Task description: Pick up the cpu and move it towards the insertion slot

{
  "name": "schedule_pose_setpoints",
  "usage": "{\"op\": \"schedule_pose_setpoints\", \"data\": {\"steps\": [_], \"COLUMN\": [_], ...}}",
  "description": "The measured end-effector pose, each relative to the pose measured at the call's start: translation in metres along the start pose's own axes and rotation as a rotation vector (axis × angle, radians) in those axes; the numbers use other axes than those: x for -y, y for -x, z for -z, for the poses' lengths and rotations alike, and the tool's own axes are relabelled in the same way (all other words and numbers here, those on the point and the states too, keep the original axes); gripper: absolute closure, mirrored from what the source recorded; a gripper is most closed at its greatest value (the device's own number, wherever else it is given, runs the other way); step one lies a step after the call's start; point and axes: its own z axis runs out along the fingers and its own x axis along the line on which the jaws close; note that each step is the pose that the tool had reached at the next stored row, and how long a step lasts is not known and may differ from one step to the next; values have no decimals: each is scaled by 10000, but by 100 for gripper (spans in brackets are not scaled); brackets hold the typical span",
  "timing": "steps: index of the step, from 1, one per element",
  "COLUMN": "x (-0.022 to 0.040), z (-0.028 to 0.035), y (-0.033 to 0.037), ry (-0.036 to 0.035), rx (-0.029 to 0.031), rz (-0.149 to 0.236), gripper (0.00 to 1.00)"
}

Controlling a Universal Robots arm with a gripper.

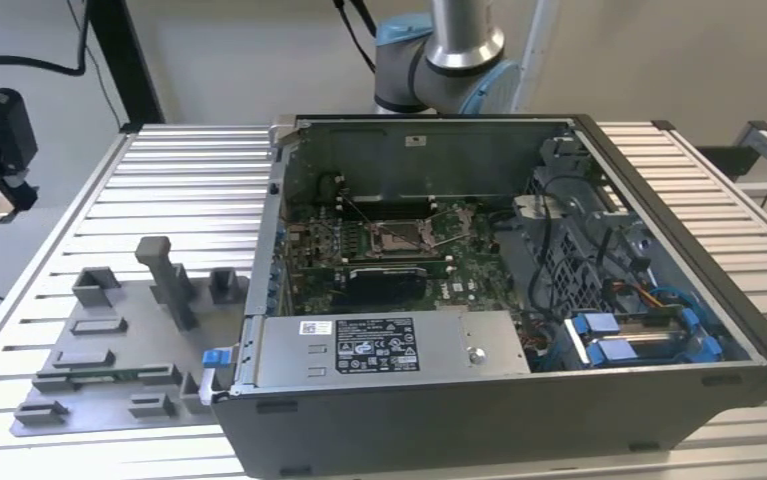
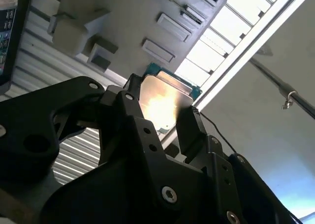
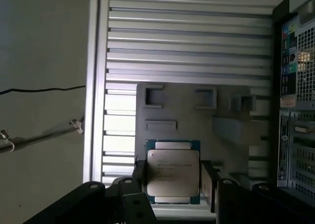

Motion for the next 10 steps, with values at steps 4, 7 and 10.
{"op": "schedule_pose_setpoints", "data": {"steps": [4,7,10], "x": [-9,-9,-9], "z": [122,122,122], "y": [4,4,4], "ry": [-1,-1,-1], "rx": [-1,-2,-4], "rz": [0,1,0], "gripper": [100,100,100]}}
